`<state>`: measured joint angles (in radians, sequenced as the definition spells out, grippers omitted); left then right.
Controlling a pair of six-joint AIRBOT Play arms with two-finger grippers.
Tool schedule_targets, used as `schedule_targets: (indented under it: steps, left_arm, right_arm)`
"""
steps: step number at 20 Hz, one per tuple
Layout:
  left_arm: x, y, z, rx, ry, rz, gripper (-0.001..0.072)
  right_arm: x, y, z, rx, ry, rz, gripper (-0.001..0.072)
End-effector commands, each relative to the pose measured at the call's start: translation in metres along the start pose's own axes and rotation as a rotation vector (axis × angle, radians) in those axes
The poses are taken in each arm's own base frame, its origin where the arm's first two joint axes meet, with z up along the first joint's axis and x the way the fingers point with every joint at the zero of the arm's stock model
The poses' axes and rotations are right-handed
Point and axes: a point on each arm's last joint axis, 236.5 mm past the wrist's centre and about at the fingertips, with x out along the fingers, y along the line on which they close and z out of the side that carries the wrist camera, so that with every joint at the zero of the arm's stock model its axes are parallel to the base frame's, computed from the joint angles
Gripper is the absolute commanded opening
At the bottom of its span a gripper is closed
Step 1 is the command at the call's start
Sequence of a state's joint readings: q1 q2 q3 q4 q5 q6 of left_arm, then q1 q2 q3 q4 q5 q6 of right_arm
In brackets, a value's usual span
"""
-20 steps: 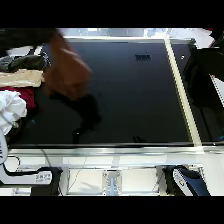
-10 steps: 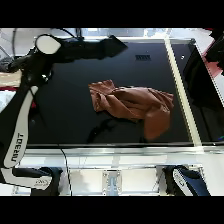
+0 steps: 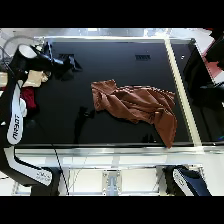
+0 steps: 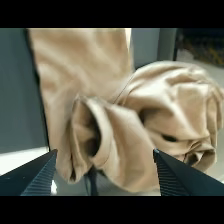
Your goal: Fold the shirts.
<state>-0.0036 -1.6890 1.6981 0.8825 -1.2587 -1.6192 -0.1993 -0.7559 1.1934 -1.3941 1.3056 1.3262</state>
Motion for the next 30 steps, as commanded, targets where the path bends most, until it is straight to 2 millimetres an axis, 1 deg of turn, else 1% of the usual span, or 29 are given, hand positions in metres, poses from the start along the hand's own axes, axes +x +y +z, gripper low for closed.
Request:
schedule_targets:
  steps: [1,3,4,5,7,8,9,10,12,13,15,17,19,21,22,23,24,25,28,29,30]
  left_arm:
    - [0.051,0.022,-0.027,-0.106,0.056,0.015,0.0708]
    - [0.082,0.023,-0.05,-0.182,0.075,0.025,0.0698]
    - [0.096,0.017,-0.062,-0.222,0.084,0.012,0.0697]
    - [0.107,0.005,-0.07,-0.265,0.076,-0.021,0.0697]
    - [0.127,-0.033,-0.073,-0.342,0.021,-0.12,0.0697]
    - [0.134,-0.045,-0.075,-0.328,0.001,-0.131,0.0698]
    - [0.14,-0.05,-0.08,-0.291,-0.013,-0.118,0.0698]
    - [0.145,-0.051,-0.086,-0.249,-0.007,-0.094,0.0698]
    - [0.148,-0.039,-0.101,-0.165,0.033,-0.022,0.0698]
    - [0.147,-0.032,-0.111,-0.142,0.075,0.008,0.0697]
    - [0.14,-0.021,-0.123,-0.121,0.137,0.047,0.0697]
    - [0.134,-0.017,-0.125,-0.09,0.144,0.073,0.0698]
    - [0.132,-0.018,-0.129,-0.089,0.161,0.073,0.0698]
    - [0.129,-0.01,-0.147,-0.074,0.232,0.107,0.0697]
    - [0.127,-0.002,-0.153,-0.055,0.258,0.139,0.0698]
    - [0.126,0.0,-0.154,-0.049,0.266,0.149,0.0698]
    - [0.128,-0.003,-0.154,-0.051,0.259,0.141,0.0698]
    - [0.131,-0.007,-0.148,-0.047,0.229,0.128,0.0698]
    - [0.144,-0.033,-0.133,-0.07,0.136,0.051,0.0697]
    - [0.147,-0.038,-0.131,-0.077,0.121,0.034,0.0696]
    - [0.149,-0.039,-0.13,-0.076,0.114,0.032,0.0694]
  right_arm:
    - [0.042,0.017,-0.042,0.086,0.109,0.085,0.0349]
    - [0.044,0.019,-0.043,0.091,0.108,0.094,0.0349]
    - [0.043,0.019,-0.042,0.09,0.105,0.094,0.0349]
    - [0.043,0.019,-0.042,0.09,0.105,0.094,0.0349]
    - [0.043,0.019,-0.042,0.09,0.105,0.094,0.0349]
    - [0.043,0.019,-0.042,0.09,0.105,0.094,0.0349]
    - [0.043,0.019,-0.042,0.09,0.105,0.094,0.0349]
    - [0.043,0.019,-0.043,0.089,0.107,0.094,0.0349]
    - [0.043,0.019,-0.043,0.08,0.109,0.095,0.0349]
    - [0.043,0.019,-0.043,0.076,0.109,0.095,0.0349]
    - [0.043,0.018,-0.043,0.057,0.108,0.093,0.0349]
    - [0.043,0.018,-0.042,0.045,0.104,0.092,0.0349]
    - [0.043,0.018,-0.042,0.043,0.104,0.092,0.0349]
    - [0.043,0.018,-0.042,0.037,0.103,0.092,0.0349]
    - [0.043,0.018,-0.042,0.037,0.103,0.092,0.0349]
    - [0.043,0.018,-0.042,0.037,0.103,0.092,0.0349]
    - [0.043,0.018,-0.042,0.037,0.101,0.092,0.0349]
    - [0.043,0.018,-0.041,0.038,0.096,0.091,0.0349]
    - [0.044,0.018,-0.036,0.041,0.078,0.091,0.0349]
    - [0.044,0.018,-0.036,0.042,0.077,0.092,0.0349]
    - [0.044,0.018,-0.036,0.041,0.078,0.092,0.0349]
